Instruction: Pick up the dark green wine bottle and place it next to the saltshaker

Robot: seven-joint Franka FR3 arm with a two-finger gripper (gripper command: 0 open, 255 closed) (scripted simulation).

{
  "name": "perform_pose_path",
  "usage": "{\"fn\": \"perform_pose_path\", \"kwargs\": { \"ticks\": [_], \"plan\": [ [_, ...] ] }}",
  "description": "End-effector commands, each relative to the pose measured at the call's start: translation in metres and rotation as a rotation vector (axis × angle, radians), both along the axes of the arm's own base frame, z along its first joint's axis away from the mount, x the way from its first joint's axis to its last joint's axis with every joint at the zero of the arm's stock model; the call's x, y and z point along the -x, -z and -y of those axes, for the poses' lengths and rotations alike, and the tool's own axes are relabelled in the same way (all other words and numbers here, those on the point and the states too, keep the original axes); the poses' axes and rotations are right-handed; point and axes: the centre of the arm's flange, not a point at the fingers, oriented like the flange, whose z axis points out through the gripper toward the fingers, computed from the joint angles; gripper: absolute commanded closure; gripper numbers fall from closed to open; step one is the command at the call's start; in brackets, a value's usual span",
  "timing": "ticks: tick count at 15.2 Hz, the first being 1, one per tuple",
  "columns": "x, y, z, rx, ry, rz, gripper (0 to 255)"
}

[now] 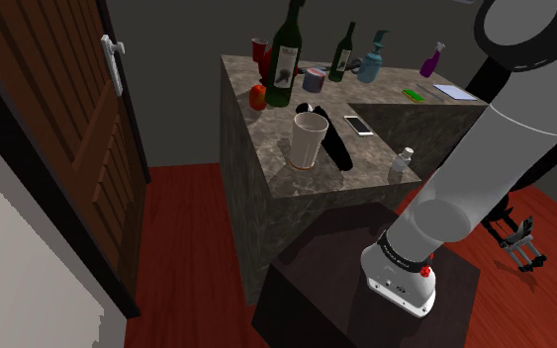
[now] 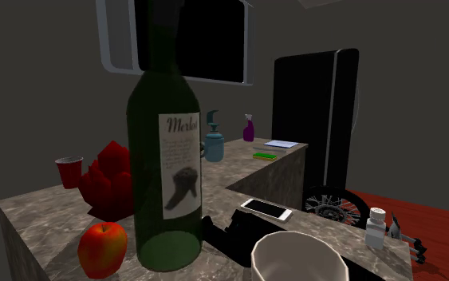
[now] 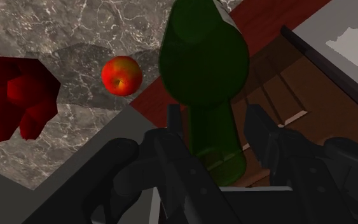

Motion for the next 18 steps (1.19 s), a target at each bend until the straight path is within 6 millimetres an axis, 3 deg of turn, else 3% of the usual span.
{"fn": "perform_pose_path", "kwargs": {
  "ticks": [1, 18],
  "plan": [
    [0.01, -0.003, 0.009, 0.0, 0.0, 0.0, 255],
    [0.18, -0.004, 0.155, 0.0, 0.0, 0.0, 255]
  ]
}}
